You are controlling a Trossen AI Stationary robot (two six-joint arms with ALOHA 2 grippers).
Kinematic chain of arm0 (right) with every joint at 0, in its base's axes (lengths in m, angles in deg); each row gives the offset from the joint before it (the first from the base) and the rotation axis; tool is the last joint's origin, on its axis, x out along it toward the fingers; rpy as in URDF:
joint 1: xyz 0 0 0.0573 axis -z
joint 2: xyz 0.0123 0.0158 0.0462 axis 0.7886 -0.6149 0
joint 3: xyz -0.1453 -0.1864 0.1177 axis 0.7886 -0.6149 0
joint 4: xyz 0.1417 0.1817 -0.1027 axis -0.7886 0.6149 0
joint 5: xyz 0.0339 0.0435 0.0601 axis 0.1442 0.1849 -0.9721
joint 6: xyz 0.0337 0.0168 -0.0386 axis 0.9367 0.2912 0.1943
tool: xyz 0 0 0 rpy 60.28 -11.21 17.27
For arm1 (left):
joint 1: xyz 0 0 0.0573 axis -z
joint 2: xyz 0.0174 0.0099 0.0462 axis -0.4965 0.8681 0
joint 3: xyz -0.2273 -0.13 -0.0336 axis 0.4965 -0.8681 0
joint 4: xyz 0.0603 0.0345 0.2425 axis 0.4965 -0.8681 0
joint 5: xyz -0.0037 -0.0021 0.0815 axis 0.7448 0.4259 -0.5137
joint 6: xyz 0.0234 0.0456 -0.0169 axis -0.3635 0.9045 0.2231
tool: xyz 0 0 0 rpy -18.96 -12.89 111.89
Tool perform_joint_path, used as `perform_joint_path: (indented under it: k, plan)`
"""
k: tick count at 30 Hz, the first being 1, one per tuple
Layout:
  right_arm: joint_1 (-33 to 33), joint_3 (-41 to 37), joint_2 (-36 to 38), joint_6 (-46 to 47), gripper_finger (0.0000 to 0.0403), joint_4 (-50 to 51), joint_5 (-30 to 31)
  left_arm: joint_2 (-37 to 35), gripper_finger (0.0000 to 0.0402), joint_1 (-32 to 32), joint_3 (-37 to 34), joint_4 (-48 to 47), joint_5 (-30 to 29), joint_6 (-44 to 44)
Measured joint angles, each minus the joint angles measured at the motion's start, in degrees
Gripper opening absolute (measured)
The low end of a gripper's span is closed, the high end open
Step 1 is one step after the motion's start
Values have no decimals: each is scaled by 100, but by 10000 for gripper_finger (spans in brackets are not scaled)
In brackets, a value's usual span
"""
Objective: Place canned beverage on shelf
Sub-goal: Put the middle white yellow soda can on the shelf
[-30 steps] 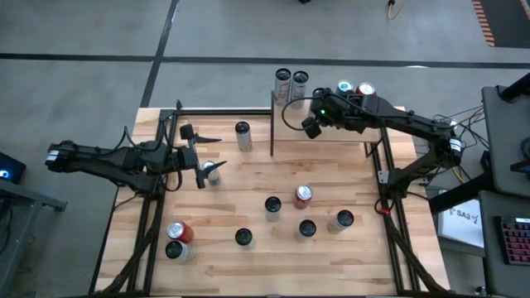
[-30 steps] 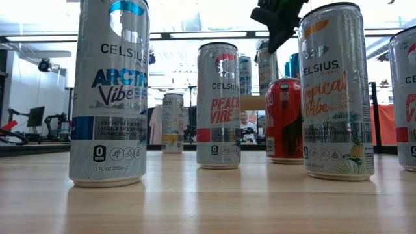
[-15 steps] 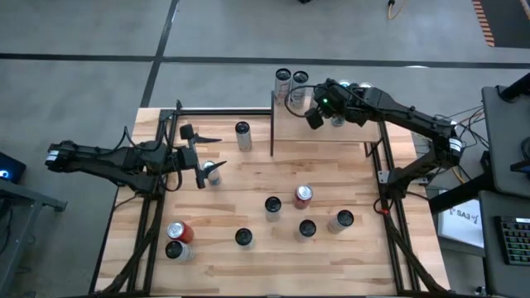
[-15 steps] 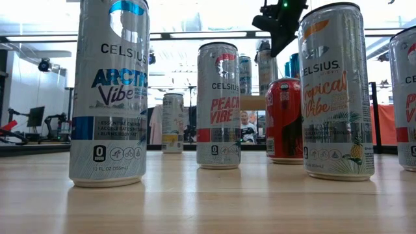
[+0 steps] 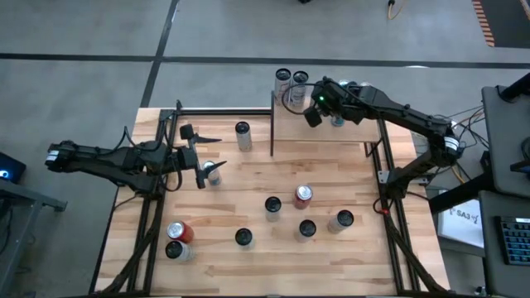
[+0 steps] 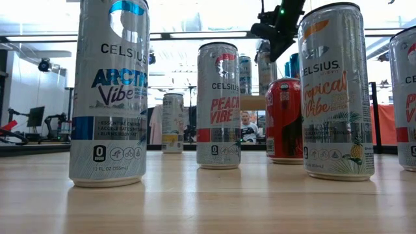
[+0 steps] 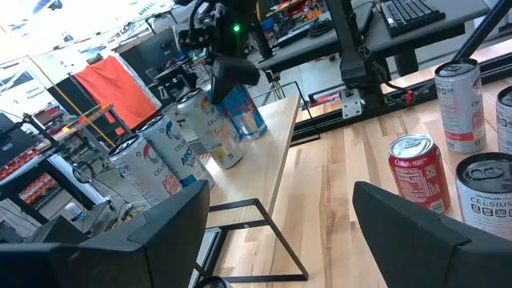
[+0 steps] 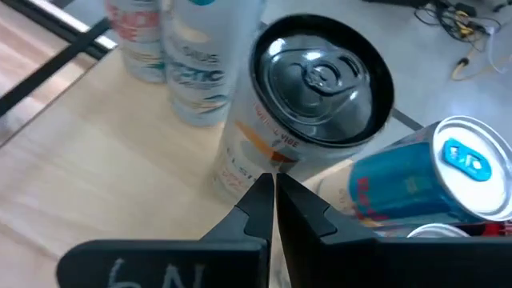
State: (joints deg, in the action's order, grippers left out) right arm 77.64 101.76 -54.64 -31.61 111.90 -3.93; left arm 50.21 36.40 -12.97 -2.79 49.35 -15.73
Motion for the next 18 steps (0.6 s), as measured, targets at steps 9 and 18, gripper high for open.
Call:
perform_joint_path:
  k: [9, 18]
  plan:
    - [172, 0, -12, 43, 9, -12, -3, 0, 292, 0, 0, -2, 0, 2]
    - [243, -2, -45, -151, 9, -475, -176, 0, 292, 0, -4, -1, 0, 4]
